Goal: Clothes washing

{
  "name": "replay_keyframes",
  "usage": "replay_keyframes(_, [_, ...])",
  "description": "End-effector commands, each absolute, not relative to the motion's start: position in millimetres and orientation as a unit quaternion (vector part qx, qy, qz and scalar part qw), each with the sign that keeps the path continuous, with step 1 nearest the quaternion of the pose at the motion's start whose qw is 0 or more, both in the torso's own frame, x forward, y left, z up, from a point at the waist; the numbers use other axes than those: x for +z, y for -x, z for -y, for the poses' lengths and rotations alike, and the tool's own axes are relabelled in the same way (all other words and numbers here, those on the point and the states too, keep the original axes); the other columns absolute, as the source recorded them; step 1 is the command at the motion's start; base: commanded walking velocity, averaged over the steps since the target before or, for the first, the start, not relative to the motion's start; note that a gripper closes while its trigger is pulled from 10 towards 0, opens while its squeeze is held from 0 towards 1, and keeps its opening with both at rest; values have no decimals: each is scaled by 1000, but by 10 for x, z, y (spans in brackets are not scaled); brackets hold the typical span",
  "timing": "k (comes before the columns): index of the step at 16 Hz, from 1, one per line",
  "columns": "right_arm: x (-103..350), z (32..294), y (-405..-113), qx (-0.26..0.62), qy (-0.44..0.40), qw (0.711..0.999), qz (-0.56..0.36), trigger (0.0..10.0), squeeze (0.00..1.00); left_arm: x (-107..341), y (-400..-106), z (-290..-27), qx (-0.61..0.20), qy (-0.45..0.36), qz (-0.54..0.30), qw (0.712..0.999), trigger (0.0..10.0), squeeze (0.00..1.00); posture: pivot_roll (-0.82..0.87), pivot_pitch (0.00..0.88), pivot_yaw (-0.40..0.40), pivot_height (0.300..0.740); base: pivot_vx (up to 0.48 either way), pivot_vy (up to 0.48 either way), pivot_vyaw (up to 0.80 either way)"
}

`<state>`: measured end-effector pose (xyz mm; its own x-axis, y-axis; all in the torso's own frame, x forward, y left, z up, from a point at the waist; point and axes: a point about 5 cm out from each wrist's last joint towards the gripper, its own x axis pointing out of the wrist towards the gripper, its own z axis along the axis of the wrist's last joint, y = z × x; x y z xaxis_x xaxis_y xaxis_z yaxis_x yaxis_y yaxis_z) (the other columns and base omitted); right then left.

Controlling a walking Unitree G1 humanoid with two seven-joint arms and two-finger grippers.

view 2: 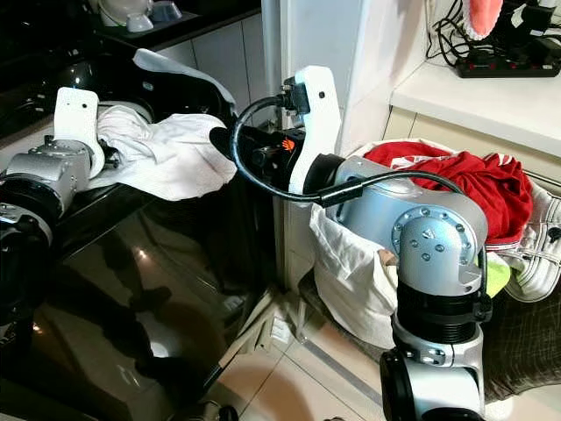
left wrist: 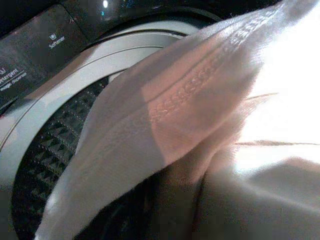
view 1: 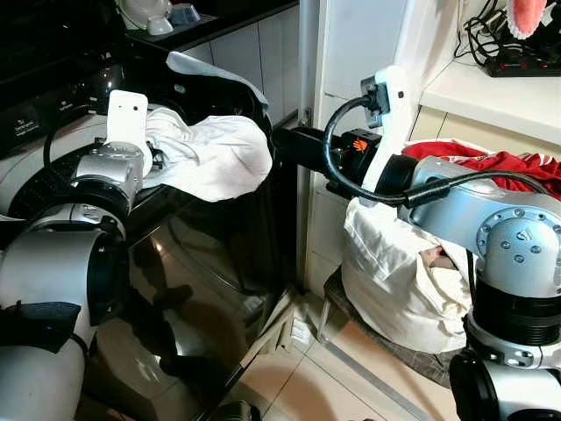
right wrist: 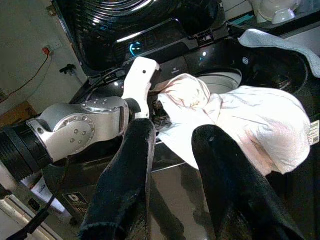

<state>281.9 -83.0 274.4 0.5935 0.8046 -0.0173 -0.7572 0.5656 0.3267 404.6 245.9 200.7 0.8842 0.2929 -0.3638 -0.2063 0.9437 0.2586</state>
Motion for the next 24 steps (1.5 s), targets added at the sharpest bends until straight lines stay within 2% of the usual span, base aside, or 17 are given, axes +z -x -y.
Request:
replay_keyframes(1, [2780, 825, -2819, 445, -139, 881, -77, 10000, 0, 2104, -4058, -2495, 132, -109, -190, 967, 10000, 1000, -64, 0, 86, 740, 0, 0, 0])
replay_keyframes(6, [2786, 841, -2823, 440, -137, 884, -74, 10000, 0, 2243, -4089, -2504, 143, -124, -158, 969, 10000, 1000, -72, 0, 95, 740, 0, 0, 0])
replay_keyframes(7, [2778, 862, -2855, 424, -136, 892, -74, 10000, 0, 2687, -4127, -2583, 204, -162, -53, 964, 10000, 1000, -73, 0, 92, 740, 0, 0, 0])
replay_keyframes(8, [2777, 882, -2882, 412, -139, 898, -73, 10000, 0, 3054, -4112, -2626, 255, -184, 34, 949, 10000, 400, -76, 0, 92, 740, 0, 0, 0])
replay_keyframes(9, [2782, 907, -2908, 401, -142, 902, -71, 10000, 0, 3356, -4082, -2624, 283, -201, 100, 932, 10000, 0, -77, 0, 92, 740, 0, 0, 0])
replay_keyframes(10, [2790, 929, -2932, 390, -145, 907, -68, 10000, 0, 3588, -4058, -2591, 282, -193, 146, 928, 10000, 0, -77, 0, 92, 740, 0, 0, 0])
replay_keyframes(12, [2789, 938, -2941, 385, -146, 909, -67, 10000, 0, 3602, -4068, -2567, 279, -219, 135, 925, 10000, 0, -77, 0, 93, 740, 0, 0, 0])
replay_keyframes(16, [2767, 896, -2926, 389, -146, 907, -69, 10000, 0, 2534, -4108, -2568, 227, -307, -72, 922, 10000, 0, -79, 0, 101, 740, 0, 0, 0])
replay_keyframes(17, [2764, 894, -2923, 390, -146, 907, -69, 10000, 0, 2413, -4093, -2572, 219, -303, -98, 922, 10000, 0, -79, 0, 101, 740, 0, 0, 0])
replay_keyframes(19, [2757, 875, -2898, 399, -141, 903, -72, 10000, 0, 1965, -4037, -2467, 134, -245, -201, 939, 10000, 0, -78, 0, 96, 740, 0, 0, 0])
replay_keyframes(21, [2766, 876, -2902, 400, -140, 903, -72, 10000, 0, 2008, -4054, -2438, 123, -237, -203, 942, 10000, 0, -73, 0, 90, 740, 0, 0, 0])
replay_keyframes(24, [2779, 880, -2909, 401, -139, 903, -70, 10000, 0, 2386, -4162, -2343, 101, -203, -110, 968, 10000, 0, -67, 0, 91, 740, 0, 0, 0])
